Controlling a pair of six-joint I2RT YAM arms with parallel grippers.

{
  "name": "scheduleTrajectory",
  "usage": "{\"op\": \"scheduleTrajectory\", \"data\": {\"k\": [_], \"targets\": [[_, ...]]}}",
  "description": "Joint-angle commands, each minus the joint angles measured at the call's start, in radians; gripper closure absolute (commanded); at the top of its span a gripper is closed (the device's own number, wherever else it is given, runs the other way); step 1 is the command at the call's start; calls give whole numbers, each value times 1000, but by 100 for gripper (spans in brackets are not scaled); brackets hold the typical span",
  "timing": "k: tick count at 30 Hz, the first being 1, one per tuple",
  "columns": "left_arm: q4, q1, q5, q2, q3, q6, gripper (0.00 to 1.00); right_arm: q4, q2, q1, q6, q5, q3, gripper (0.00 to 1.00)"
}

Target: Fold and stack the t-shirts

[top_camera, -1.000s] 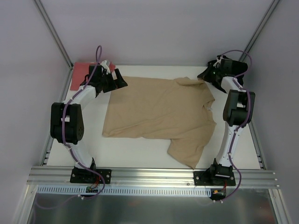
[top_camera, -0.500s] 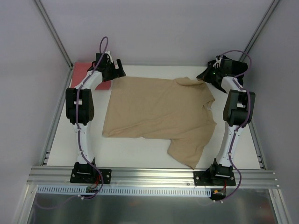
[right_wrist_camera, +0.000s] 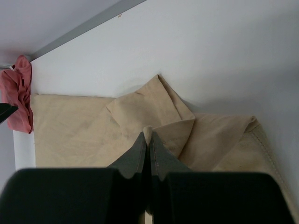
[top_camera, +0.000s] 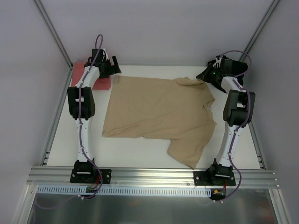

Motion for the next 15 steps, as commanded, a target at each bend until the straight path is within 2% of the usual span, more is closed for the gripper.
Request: {"op": "scheduleTrajectory", "data": {"k": [1, 5, 15], "targets": [[-23, 10, 93, 35, 75, -28, 1, 28, -62, -1, 1, -28, -2, 100], [-37, 23, 173, 70, 138, -40, 1, 23, -61, -1, 1, -26, 0, 100], [-80, 45, 241, 144, 181, -98, 1, 21, -58, -3, 3, -31, 3, 100]]}}
